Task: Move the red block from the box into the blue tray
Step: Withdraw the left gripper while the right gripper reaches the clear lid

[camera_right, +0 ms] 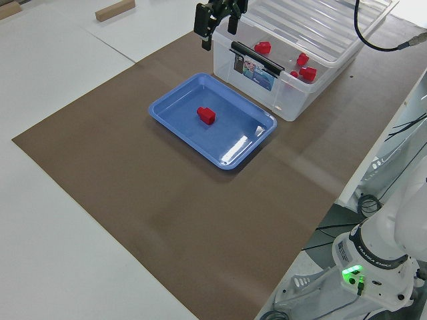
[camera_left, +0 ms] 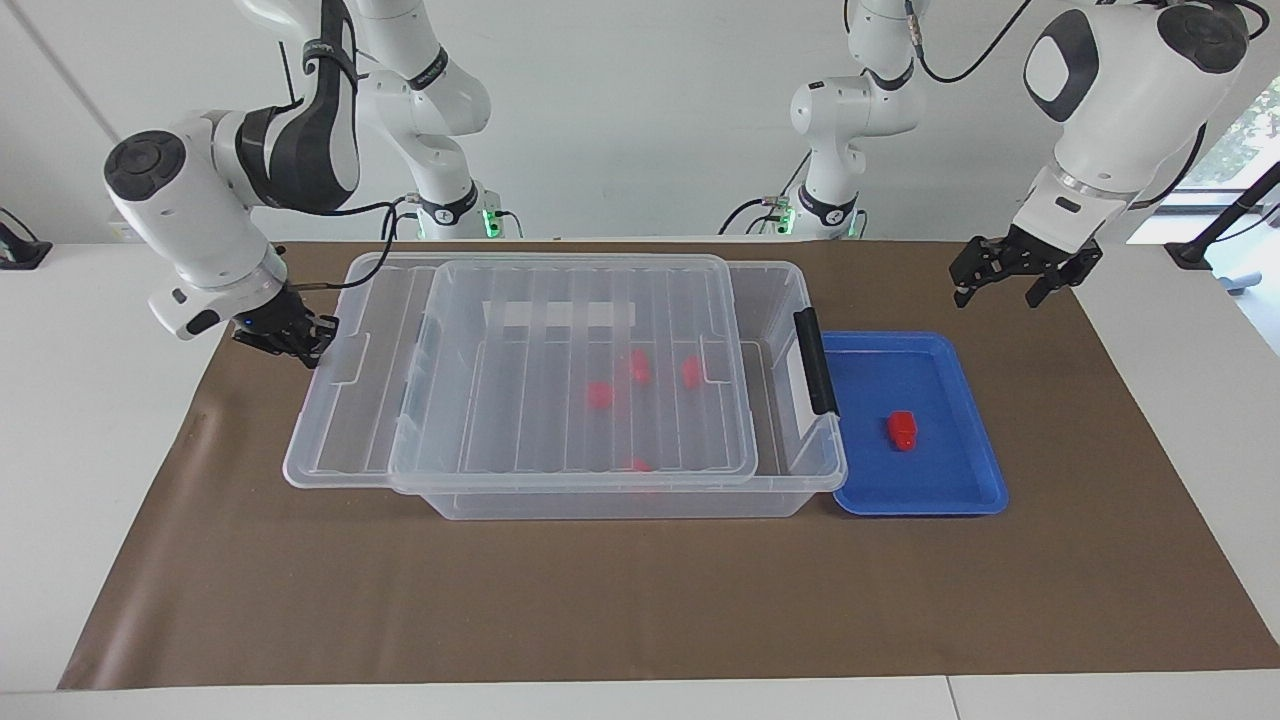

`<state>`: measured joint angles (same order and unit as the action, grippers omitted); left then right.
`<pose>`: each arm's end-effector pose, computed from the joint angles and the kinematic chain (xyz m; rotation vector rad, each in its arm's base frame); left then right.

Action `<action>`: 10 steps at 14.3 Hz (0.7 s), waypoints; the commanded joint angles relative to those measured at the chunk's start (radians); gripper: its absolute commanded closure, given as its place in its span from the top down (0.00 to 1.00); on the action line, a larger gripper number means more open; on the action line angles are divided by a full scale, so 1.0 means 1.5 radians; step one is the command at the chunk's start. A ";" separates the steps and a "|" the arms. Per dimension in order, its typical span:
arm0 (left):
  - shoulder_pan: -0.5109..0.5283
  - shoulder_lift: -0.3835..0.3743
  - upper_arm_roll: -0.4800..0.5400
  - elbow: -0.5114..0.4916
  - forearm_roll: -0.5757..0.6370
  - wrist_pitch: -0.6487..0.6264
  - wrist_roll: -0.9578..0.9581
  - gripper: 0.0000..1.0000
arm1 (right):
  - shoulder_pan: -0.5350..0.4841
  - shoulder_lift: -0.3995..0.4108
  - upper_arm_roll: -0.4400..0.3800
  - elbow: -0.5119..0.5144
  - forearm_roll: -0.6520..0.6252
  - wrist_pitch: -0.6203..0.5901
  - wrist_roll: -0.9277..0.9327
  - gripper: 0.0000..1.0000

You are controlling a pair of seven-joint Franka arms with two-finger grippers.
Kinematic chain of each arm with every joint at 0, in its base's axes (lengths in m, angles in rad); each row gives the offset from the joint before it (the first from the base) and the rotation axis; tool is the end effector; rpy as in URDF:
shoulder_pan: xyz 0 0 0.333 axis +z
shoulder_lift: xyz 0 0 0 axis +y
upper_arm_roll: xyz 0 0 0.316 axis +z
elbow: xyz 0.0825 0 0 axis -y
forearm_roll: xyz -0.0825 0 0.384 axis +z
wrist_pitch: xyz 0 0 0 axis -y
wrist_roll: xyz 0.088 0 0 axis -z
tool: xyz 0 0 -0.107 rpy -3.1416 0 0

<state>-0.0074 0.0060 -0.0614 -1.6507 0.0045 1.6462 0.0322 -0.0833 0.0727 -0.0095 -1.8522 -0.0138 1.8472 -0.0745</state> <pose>0.5596 -0.0380 0.5898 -3.1332 0.1589 0.0163 0.5709 -0.0541 0.4729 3.1318 -0.0220 -0.1231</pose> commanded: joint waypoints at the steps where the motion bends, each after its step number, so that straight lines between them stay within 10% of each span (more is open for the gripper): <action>1: -0.006 -0.007 0.001 -0.001 -0.009 -0.013 0.001 1.00 | -0.004 -0.016 0.021 -0.019 0.002 0.010 0.039 0.00; 10: 0.001 -0.008 0.002 -0.001 -0.009 -0.013 0.001 1.00 | -0.003 -0.016 0.053 -0.019 0.002 0.008 0.099 0.00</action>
<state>-0.0076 0.0060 -0.0620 -1.6507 0.0044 1.6458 0.0322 -0.0824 0.0718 0.0506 -1.8547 -0.0138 1.8472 0.0367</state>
